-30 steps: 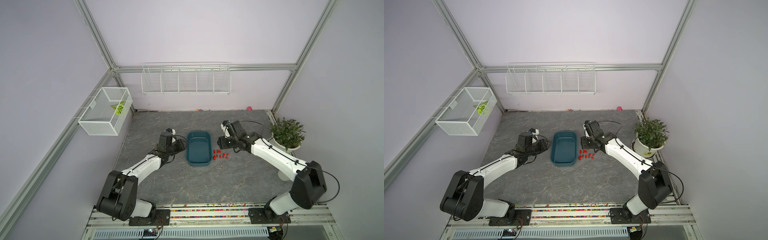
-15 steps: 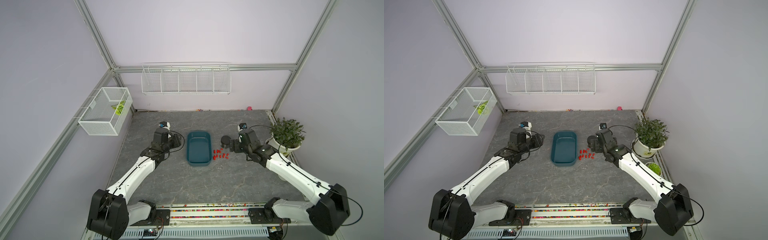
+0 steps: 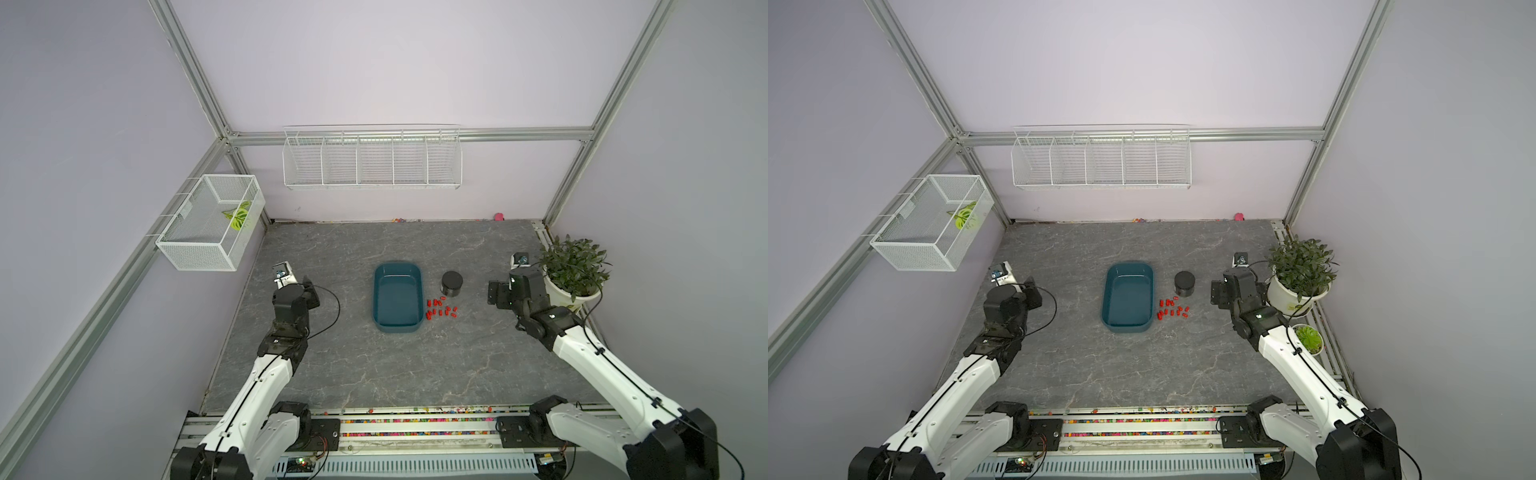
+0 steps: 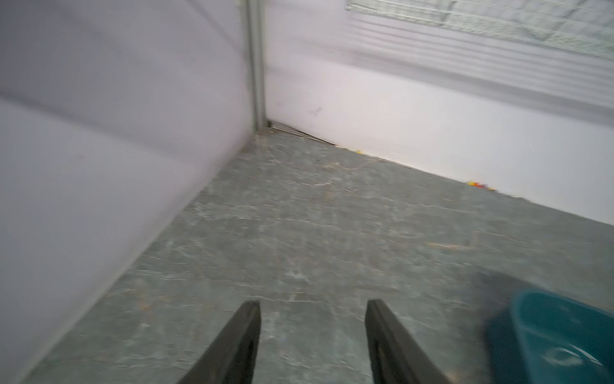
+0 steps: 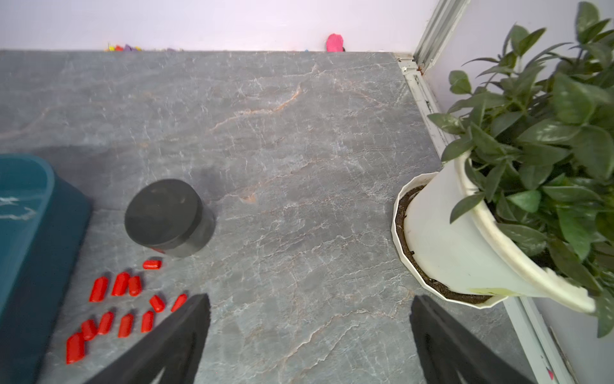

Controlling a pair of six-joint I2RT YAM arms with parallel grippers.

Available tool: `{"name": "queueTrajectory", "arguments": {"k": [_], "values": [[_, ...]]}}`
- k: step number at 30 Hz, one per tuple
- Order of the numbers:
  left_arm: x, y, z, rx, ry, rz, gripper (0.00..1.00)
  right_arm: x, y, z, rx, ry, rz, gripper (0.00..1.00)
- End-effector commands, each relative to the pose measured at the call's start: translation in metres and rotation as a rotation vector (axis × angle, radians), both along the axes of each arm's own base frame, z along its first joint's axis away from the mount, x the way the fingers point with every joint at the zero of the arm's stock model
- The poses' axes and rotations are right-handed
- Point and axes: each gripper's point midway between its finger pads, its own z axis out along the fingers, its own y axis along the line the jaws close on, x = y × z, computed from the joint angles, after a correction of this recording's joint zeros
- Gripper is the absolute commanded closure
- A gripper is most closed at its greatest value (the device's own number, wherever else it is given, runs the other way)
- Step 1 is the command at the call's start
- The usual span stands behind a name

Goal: Take the screw protection sleeves out of the storage box
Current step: Reset both arms

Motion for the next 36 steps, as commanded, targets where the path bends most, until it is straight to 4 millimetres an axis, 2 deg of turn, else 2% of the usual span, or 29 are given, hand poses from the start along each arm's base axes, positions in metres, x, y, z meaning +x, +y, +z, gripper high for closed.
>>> {"name": "queueTrajectory", "arguments": {"k": [1, 6, 11, 13, 16, 17, 22, 26, 33, 36], "values": [[0.010, 0.011, 0.006, 0.033, -0.100, 0.041, 0.05, 0.010, 0.002, -0.005, -0.062, -0.060, 0.064, 0.01], [0.021, 0.012, -0.022, 0.094, -0.123, 0.045, 0.03, 0.019, -0.006, -0.013, -0.085, -0.146, 0.074, 0.01], [0.027, 0.013, -0.048, 0.114, -0.130, 0.025, 0.02, 0.027, -0.014, -0.032, -0.116, -0.159, 0.078, 0.01], [0.033, 0.013, -0.055, 0.097, -0.118, -0.006, 0.02, 0.031, -0.017, -0.043, -0.107, -0.137, 0.080, 0.01], [0.039, 0.024, -0.072, 0.043, -0.104, -0.006, 0.02, 0.041, -0.018, -0.053, -0.096, -0.153, 0.096, 0.01], [0.041, 0.024, -0.074, 0.039, -0.111, -0.022, 0.02, 0.044, -0.018, -0.056, -0.096, -0.163, 0.098, 0.01], [0.057, -0.001, -0.078, 0.067, -0.043, -0.187, 0.01, 0.053, -0.017, -0.070, -0.081, -0.200, 0.117, 0.01], [0.058, -0.002, -0.078, 0.070, -0.041, -0.196, 0.00, 0.059, -0.016, -0.071, -0.097, -0.220, 0.139, 0.01], [0.058, -0.002, -0.078, 0.069, -0.038, -0.198, 0.00, 0.058, -0.041, -0.081, -0.030, -0.274, 0.046, 0.01], [0.058, -0.002, -0.078, 0.069, -0.038, -0.197, 0.00, 0.056, -0.044, -0.087, -0.025, -0.289, 0.032, 0.01]]}}
